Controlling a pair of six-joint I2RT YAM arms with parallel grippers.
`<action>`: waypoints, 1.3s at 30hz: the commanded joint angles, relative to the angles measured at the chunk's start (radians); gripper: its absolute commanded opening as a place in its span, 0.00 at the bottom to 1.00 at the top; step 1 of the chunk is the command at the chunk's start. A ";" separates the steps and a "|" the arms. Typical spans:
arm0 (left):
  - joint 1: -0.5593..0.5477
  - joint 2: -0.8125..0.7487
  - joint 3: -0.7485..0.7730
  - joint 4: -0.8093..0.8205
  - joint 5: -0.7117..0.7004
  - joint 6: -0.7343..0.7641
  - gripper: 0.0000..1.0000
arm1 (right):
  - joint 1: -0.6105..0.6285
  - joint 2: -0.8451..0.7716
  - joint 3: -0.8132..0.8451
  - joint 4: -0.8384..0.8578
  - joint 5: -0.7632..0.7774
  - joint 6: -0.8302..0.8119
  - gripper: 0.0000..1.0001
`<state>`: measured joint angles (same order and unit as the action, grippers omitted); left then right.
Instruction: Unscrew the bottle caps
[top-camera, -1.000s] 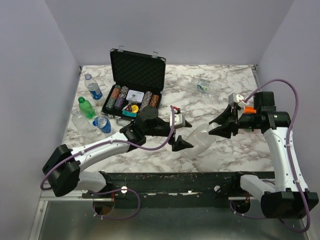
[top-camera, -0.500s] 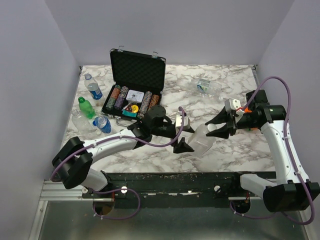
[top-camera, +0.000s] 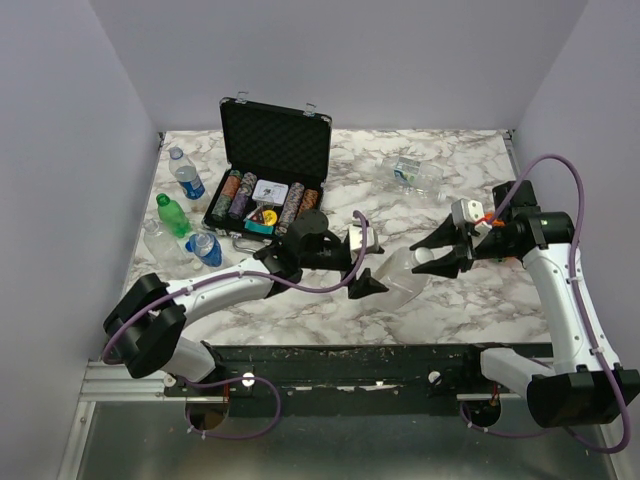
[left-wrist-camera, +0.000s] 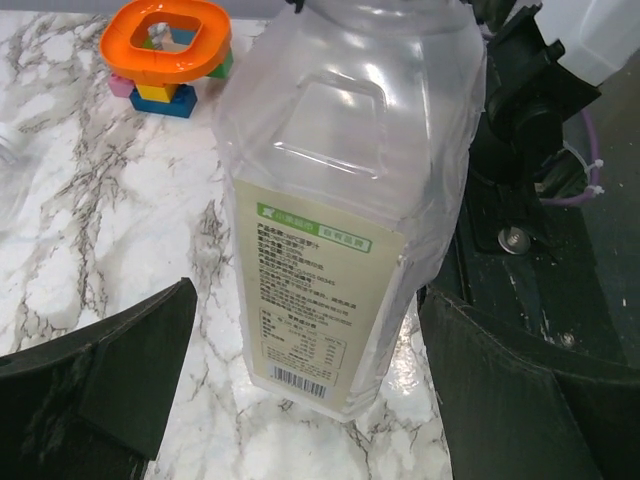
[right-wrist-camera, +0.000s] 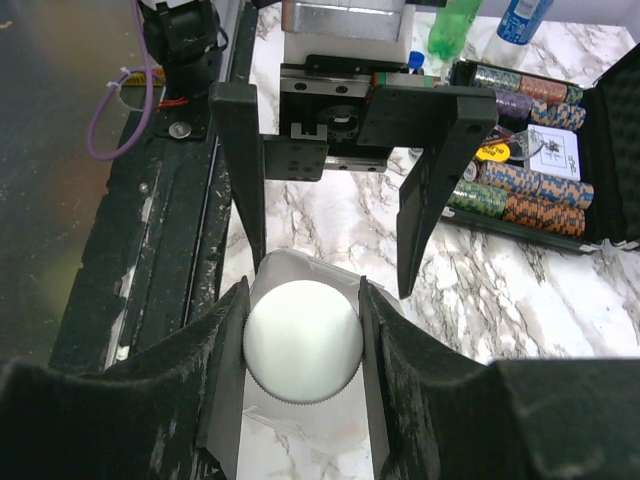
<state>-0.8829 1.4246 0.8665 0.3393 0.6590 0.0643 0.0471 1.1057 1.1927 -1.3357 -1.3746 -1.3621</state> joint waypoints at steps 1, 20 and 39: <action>-0.002 0.005 -0.024 0.044 0.122 0.043 0.99 | 0.014 0.002 0.038 -0.191 -0.078 -0.003 0.13; -0.018 0.027 -0.015 0.067 0.154 -0.020 0.60 | 0.030 0.034 0.033 -0.126 -0.092 0.061 0.15; -0.019 -0.131 0.137 -0.610 -0.315 0.161 0.00 | 0.030 -0.092 0.031 0.340 0.339 0.854 1.00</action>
<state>-0.8970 1.3262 0.9237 -0.0219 0.5167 0.1410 0.0784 1.0180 1.1744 -1.0740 -1.1629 -0.7090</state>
